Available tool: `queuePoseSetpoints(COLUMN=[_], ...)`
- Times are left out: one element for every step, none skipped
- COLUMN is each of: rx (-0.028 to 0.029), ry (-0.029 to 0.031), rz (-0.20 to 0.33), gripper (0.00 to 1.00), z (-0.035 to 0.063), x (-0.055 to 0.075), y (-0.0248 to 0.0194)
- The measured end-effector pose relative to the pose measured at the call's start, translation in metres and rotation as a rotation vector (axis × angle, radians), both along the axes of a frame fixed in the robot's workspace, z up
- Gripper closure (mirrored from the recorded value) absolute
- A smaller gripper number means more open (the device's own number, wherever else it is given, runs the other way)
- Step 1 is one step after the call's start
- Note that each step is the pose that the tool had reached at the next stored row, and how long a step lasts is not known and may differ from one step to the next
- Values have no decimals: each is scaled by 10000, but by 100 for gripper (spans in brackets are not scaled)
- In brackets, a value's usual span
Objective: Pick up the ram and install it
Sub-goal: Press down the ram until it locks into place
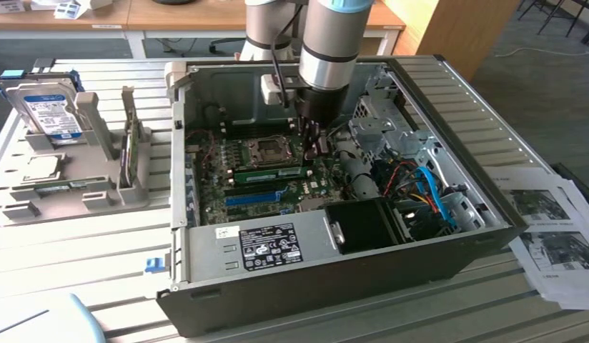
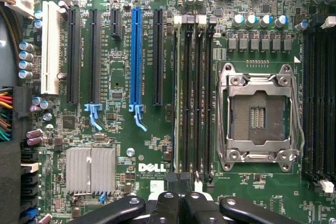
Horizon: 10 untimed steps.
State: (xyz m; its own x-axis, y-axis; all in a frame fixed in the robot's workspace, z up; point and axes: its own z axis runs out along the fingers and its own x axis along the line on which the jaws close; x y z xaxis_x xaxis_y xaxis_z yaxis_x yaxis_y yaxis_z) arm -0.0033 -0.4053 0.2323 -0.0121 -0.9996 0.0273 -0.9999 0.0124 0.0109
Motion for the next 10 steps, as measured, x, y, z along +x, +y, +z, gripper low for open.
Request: queuePoseSetpoints(rx=[-1, -2, -3, -2, -2, -2, -3, -3, -2, -1], ry=[0, 1, 1, 0, 0, 0, 1, 1, 1, 1], rz=[0, 0, 0, 1, 1, 1, 0, 0, 0, 0], gripper=[91, 91, 91, 91, 91, 91, 91, 91, 91, 91], z=[-2, -4, -6, -7, -7, -7, -7, -9, -15, -22], x=[0, -1, 0, 0, 0, 0, 0, -1, 0, 0], y=[7, 14, 21, 24, 24, 24, 24, 24, 24, 24])
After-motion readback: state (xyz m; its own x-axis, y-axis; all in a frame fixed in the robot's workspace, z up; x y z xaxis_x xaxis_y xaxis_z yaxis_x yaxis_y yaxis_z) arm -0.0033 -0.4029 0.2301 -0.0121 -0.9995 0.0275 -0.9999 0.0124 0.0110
